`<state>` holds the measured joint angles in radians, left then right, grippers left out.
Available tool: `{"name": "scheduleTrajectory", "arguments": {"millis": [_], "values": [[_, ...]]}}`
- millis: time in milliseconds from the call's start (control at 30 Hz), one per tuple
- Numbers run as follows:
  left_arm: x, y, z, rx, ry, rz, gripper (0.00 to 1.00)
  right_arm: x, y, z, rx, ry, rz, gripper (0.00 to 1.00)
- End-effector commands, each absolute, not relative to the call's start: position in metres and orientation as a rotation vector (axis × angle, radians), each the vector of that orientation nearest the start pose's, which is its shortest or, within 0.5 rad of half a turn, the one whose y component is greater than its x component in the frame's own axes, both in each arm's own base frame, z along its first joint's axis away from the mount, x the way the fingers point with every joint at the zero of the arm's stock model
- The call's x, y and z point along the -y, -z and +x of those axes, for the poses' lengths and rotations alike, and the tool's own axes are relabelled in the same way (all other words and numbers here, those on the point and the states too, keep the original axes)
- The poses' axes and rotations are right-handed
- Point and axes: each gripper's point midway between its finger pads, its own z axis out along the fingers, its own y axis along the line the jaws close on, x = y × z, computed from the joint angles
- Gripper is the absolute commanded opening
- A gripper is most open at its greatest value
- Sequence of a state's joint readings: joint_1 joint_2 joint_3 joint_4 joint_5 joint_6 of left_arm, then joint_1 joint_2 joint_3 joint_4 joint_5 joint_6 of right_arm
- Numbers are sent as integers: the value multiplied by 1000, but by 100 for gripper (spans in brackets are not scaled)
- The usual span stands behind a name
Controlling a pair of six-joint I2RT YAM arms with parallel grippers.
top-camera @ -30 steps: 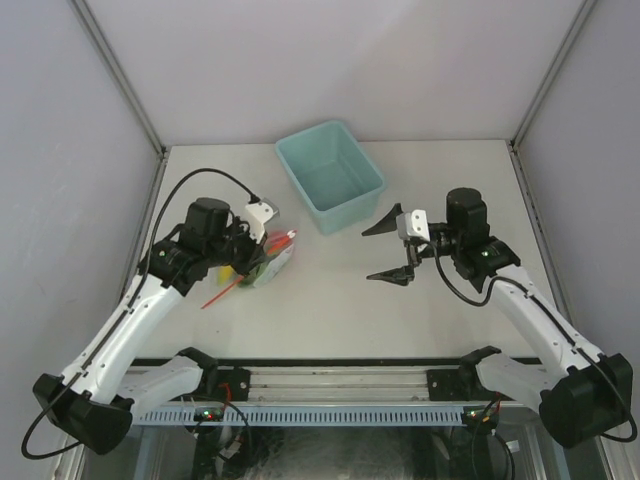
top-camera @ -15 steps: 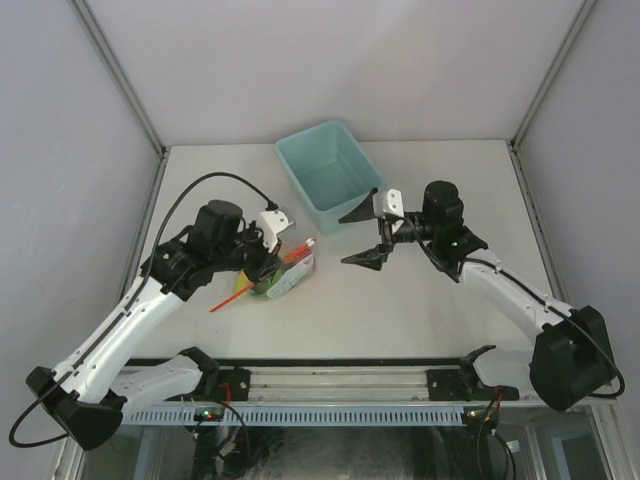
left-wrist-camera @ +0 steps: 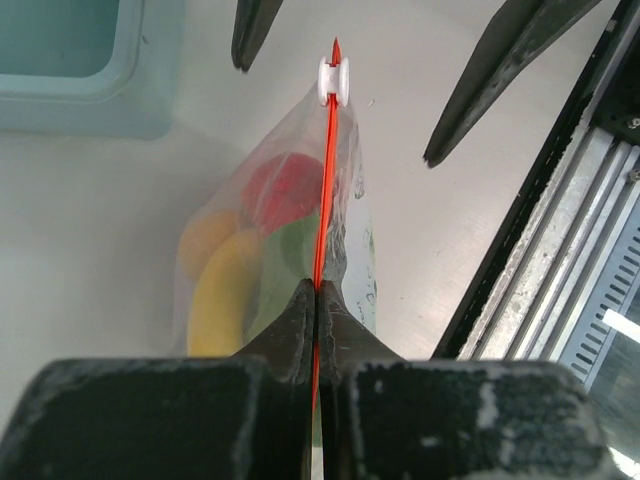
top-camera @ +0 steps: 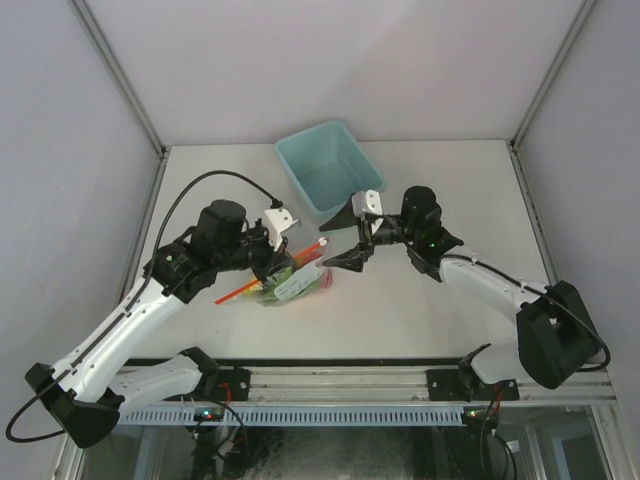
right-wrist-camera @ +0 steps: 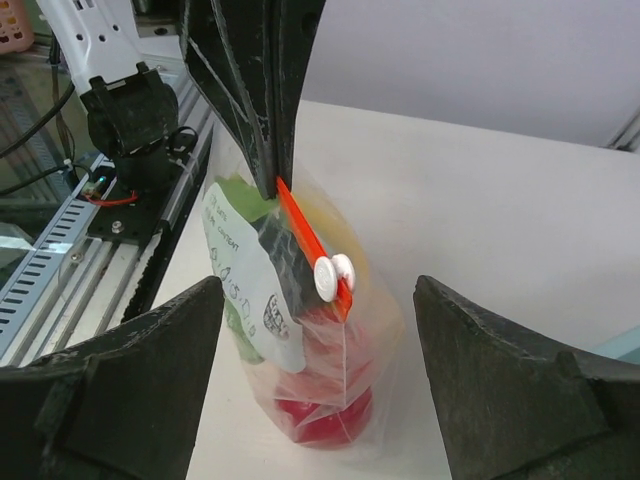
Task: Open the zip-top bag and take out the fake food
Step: Pick up the zipper food storage bag at the center of the board.
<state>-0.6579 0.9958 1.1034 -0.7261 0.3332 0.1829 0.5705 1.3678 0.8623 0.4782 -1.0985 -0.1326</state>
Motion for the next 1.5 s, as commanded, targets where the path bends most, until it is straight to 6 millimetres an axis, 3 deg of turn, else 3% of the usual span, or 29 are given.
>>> {"name": "scheduleTrajectory", "arguments": {"millis": [0, 233, 500, 633, 833, 967, 1067, 1267, 1367, 1467], "values": [[231, -303, 198, -1757, 703, 1037, 0, -335, -259, 227, -1080, -1209, -1330, 75], [235, -311, 198, -1725, 725, 1025, 0, -338, -249, 231, -1121, -1223, -1318, 69], [239, -315, 199, -1707, 742, 1019, 0, -339, -242, 230, -1144, -1245, -1312, 53], [240, -317, 199, -1698, 749, 1017, 0, -339, -241, 229, -1149, -1247, -1311, 37], [241, -315, 201, -1699, 749, 1010, 0, -337, -242, 230, -1152, -1239, -1305, 3], [238, -310, 209, -1722, 724, 942, 1, -331, -252, 231, -1135, -1234, -1296, 0], [235, -315, 217, -1733, 714, 833, 24, -323, -261, 230, -1129, -1244, -1293, 0], [234, -348, 233, -1666, 766, 583, 65, -307, -272, 223, -1237, -1289, -1278, 0], [235, -370, 236, -1595, 813, 500, 78, -296, -276, 226, -1348, -1315, -1238, 0], [241, -388, 236, -1534, 874, 468, 80, -283, -281, 234, -1448, -1322, -1191, 0]]}}
